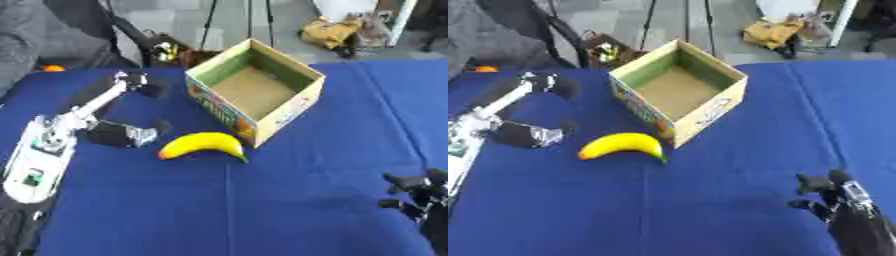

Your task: Pick up objects on the table and place them in the box.

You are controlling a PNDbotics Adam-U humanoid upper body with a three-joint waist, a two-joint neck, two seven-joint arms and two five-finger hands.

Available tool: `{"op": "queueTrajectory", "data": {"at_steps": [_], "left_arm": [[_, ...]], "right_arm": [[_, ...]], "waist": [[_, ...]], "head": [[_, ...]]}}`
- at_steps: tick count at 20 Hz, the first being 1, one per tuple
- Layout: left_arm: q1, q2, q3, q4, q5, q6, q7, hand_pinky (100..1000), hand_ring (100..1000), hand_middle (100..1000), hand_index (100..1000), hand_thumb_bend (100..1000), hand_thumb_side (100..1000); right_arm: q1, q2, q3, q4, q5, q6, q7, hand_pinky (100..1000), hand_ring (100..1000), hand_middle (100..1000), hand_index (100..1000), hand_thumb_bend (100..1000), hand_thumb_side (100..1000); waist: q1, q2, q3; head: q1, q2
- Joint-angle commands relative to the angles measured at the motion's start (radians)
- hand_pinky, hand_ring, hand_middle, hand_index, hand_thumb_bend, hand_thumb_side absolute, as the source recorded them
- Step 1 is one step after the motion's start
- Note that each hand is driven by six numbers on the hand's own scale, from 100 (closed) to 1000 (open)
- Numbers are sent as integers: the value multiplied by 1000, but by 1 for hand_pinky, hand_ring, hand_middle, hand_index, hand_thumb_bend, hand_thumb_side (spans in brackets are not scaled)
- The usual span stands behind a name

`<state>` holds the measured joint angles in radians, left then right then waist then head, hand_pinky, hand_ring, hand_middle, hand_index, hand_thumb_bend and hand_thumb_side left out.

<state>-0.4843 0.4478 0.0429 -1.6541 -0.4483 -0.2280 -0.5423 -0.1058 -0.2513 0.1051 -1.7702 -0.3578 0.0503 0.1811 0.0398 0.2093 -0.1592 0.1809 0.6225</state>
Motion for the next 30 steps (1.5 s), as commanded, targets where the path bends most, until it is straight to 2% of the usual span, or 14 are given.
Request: {"op": "queueTrajectory", "data": {"at_steps": [1, 13, 19, 30], "left_arm": [[-38, 10, -24, 23, -57, -7, 0, 797, 711, 671, 824, 419, 366], [-121, -73, -88, 177, -272, -35, 54, 775, 703, 664, 822, 424, 395], [-154, -106, -104, 270, -377, -44, 85, 766, 693, 656, 821, 439, 432], [-219, -152, -105, 463, -571, -66, 174, 760, 684, 649, 818, 435, 443]], "right_arm": [[-7, -16, -1, -18, 0, 0, 2, 652, 965, 537, 626, 100, 834], [-8, -13, 5, -18, -2, 2, 7, 652, 964, 537, 626, 100, 835], [-7, -12, 6, -16, -1, 3, 8, 651, 964, 537, 626, 100, 837], [-8, -8, 8, -13, -1, 5, 11, 651, 964, 537, 626, 100, 839]], "waist": [[-4, -17, -2], [-10, -18, -7], [-9, -18, -11], [-9, -18, -19]], "head": [[5, -9], [18, -8], [23, -6], [31, -4]]}}
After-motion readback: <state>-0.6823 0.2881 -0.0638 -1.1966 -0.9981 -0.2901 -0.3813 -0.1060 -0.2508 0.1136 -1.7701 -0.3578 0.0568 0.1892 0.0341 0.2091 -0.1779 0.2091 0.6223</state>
